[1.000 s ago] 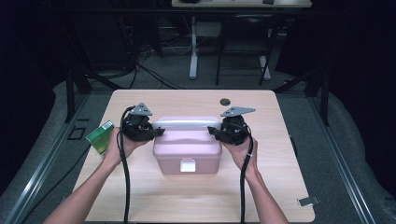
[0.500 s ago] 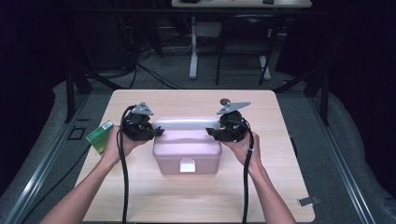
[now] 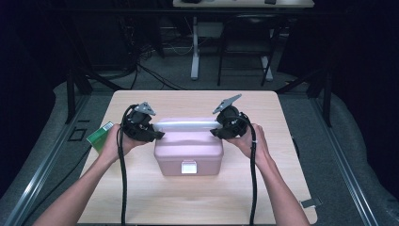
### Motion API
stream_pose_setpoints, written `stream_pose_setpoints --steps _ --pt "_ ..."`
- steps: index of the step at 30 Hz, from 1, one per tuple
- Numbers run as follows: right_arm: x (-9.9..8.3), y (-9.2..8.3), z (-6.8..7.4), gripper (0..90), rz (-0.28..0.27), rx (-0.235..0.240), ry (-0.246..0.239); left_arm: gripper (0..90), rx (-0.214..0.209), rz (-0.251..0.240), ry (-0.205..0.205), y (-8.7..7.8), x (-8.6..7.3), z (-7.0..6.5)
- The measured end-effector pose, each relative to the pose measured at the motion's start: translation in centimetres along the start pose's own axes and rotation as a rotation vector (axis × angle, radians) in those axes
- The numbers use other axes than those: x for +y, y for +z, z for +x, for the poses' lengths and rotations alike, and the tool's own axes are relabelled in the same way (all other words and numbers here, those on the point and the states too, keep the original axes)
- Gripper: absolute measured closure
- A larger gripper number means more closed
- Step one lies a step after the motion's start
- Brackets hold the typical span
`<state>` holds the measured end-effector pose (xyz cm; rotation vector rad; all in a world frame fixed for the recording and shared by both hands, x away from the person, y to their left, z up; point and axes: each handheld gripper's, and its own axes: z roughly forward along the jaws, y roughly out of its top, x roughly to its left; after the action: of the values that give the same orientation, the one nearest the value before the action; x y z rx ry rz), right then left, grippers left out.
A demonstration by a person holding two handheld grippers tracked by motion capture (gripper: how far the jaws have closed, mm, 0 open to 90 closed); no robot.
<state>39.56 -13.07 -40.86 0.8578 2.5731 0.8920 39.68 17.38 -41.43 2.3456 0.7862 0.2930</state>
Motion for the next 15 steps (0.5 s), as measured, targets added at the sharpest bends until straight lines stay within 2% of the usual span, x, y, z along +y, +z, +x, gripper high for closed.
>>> stream_pose_setpoints --steps 3,9,12,15 --pt "0.2 0.0 0.0 71.2 0.013 -0.003 -0.009 45.0 0.002 0.028 -0.006 -0.3 -0.1 -0.1" --pt "0.6 0.0 -0.1 72.1 0.045 -0.006 -0.029 24.0 0.002 0.07 0.005 -1.1 -0.8 -0.6" --pt "0.6 0.0 -0.2 72.2 0.049 -0.001 -0.029 18.2 -0.008 0.083 0.001 -1.5 -1.3 -0.6" --pt "0.6 0.0 -0.2 72.3 0.044 0.0 -0.028 15.6 -0.005 0.075 -0.005 -1.9 -1.9 -0.6"
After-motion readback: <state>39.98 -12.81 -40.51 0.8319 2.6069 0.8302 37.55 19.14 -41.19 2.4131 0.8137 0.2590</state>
